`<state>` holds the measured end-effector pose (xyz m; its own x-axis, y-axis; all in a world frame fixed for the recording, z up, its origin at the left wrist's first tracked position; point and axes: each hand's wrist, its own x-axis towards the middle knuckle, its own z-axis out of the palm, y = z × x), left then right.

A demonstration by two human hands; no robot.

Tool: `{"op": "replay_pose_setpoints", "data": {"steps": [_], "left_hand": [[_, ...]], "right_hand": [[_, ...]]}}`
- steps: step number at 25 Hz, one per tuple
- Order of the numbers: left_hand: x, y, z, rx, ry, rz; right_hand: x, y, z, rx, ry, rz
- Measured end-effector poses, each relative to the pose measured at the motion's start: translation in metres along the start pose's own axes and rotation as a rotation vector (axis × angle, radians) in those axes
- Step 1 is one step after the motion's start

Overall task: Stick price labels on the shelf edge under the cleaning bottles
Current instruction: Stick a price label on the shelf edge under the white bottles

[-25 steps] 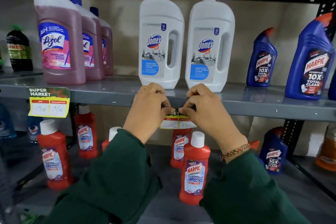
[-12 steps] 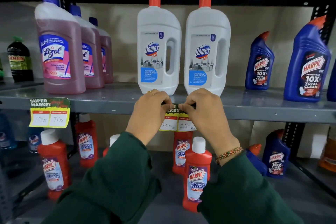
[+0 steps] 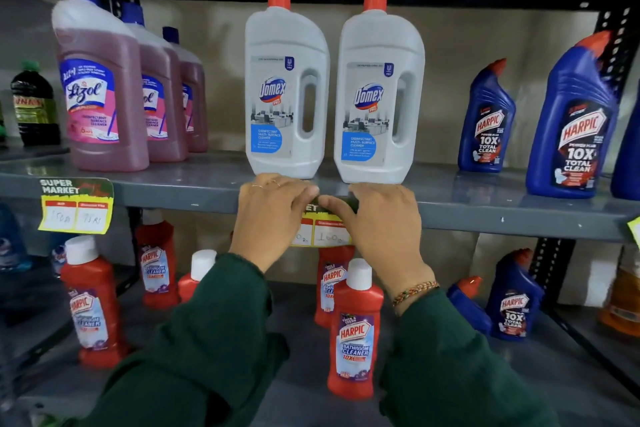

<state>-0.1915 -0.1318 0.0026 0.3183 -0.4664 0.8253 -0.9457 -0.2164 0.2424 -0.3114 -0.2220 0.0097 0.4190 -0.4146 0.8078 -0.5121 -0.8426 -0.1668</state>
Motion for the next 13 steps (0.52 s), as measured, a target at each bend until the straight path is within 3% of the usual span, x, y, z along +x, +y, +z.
{"op": "replay_pose_setpoints", "data": {"steps": [4, 9, 13], "left_hand": [[0.000, -0.009, -0.005, -0.047, 0.003, 0.035], [0.007, -0.026, -0.028, -0.211, -0.176, 0.049], [0.008, -0.028, -0.026, -0.222, -0.150, 0.111]], "right_hand": [[0.003, 0.003, -0.009, 0.068, -0.088, -0.008], [0.012, 0.010, -0.014, 0.097, -0.259, -0.021], [0.018, 0.010, -0.021, 0.113, -0.388, 0.008]]}}
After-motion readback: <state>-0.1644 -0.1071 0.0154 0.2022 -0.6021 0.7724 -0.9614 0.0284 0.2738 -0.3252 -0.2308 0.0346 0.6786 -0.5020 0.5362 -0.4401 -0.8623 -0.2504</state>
